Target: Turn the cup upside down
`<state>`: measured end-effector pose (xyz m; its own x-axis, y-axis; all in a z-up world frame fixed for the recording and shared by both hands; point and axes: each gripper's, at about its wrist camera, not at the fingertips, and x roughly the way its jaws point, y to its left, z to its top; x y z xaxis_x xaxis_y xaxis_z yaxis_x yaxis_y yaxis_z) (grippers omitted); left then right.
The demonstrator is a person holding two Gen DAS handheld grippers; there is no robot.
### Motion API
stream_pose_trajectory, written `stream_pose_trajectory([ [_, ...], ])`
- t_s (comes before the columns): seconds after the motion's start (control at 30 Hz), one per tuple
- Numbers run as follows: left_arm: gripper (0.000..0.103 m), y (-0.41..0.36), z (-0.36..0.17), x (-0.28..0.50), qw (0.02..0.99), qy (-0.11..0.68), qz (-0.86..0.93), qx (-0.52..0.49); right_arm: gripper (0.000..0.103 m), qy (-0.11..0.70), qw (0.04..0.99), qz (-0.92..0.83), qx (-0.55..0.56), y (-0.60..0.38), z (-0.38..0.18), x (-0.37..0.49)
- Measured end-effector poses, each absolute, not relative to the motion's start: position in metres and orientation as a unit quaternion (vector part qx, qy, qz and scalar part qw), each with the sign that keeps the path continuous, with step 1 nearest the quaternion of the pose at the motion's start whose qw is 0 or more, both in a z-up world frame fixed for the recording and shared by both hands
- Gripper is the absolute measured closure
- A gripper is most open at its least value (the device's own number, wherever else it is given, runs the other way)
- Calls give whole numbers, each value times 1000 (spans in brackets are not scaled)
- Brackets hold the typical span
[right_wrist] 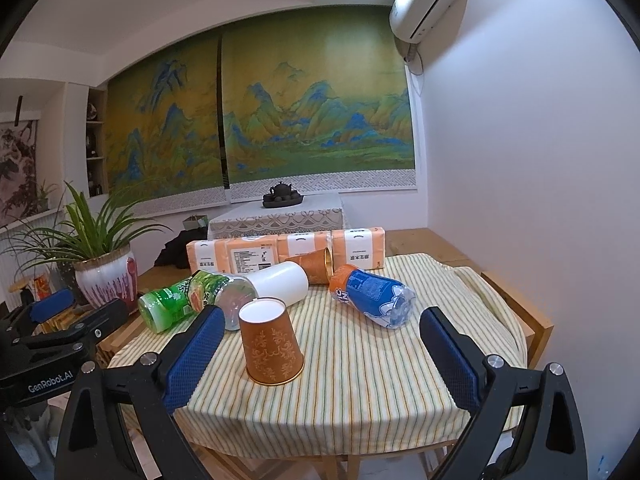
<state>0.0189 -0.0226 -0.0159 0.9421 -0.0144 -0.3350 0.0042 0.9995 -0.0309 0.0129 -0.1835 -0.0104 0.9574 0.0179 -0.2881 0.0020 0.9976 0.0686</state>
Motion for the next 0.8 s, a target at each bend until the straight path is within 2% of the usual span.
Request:
stream_pose_trajectory([
  [0.8,0,-22,-18,19,985,173,-7,-18,6,146,989,4,33,-184,-11,13],
])
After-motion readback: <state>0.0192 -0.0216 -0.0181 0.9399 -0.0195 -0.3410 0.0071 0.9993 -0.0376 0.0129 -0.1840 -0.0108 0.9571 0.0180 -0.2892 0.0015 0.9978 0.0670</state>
